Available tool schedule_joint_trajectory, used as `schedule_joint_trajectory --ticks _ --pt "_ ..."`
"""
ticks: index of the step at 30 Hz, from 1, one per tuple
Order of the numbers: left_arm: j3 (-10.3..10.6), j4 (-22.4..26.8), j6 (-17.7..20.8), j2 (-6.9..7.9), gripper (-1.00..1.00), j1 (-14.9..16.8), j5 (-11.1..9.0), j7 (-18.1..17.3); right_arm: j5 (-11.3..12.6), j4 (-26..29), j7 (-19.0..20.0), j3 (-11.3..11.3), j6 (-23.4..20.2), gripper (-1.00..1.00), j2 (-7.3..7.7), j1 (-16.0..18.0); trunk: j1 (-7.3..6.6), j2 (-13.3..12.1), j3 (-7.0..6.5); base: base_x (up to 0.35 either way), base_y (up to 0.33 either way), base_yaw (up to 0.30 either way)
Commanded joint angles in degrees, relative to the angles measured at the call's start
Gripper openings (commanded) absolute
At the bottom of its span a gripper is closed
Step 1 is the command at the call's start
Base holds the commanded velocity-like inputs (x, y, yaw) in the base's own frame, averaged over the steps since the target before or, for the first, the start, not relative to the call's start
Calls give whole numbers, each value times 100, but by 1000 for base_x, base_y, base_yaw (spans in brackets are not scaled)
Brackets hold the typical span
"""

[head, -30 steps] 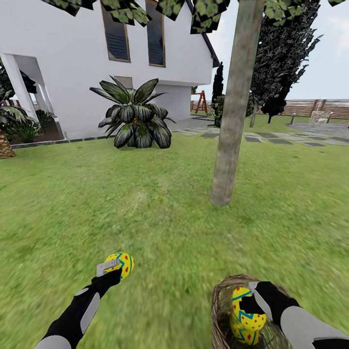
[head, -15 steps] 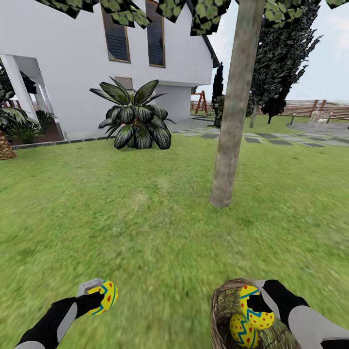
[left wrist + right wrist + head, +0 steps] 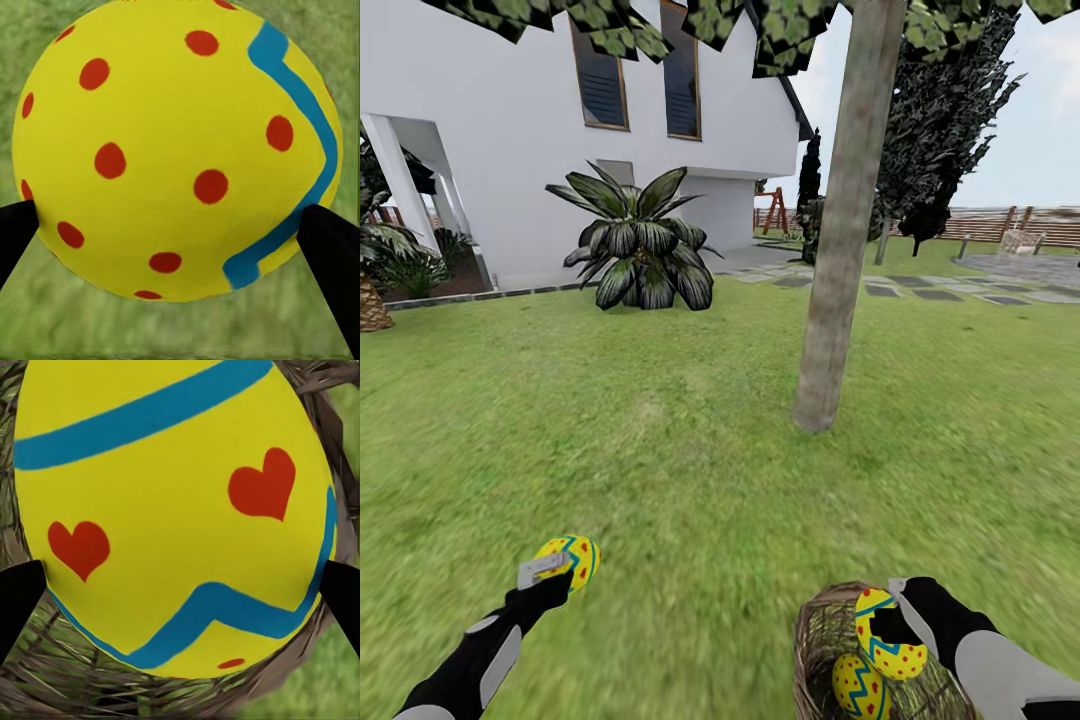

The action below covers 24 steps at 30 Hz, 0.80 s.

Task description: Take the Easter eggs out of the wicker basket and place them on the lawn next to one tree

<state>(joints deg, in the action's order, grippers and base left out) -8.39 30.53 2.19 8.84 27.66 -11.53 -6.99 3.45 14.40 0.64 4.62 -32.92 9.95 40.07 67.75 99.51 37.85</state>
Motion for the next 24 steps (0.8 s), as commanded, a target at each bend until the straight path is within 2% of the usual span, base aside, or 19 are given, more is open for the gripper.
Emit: schedule_joint_trajectory --ticks 1,2,6,9,10,13,20,24 --pt "-25 -64 102 -2 -100 2 -51 -47 28 10 6 52 -30 -100 -5 1 -23 -39 -13 0 0 0" --pt "-32 -152 266 12 -100 2 -58 -48 6 10 6 56 -30 -100 -20 1 -45 -79 -31 0 0 0" --pt "-27 -66 1510 10 -100 2 -68 -53 -12 7 6 61 -30 -100 -41 1 -133 -239 -103 0 0 0" --pt "-14 -2 2876 -4 -100 2 -56 -50 -19 -6 6 62 -30 -100 -88 1 -133 -239 -103 0 0 0" --pt "-8 3 3180 -10 -100 2 -48 -47 -18 -6 6 59 -30 -100 -89 1 -155 -280 -121 0 0 0" --pt "-5 6 3370 -20 -100 2 -41 -48 -19 -7 3 63 -30 -100 -95 1 -221 -400 -174 0 0 0" --pt "-7 3 3374 -27 -100 2 -41 -48 -13 -8 3 64 -30 -100 -98 1 -375 -681 -300 0 0 0" --pt "-55 23 3284 43 -100 2 -51 -55 -16 -24 -2 65 -30 -100 -103 1 -462 -841 -372 0 0 0"
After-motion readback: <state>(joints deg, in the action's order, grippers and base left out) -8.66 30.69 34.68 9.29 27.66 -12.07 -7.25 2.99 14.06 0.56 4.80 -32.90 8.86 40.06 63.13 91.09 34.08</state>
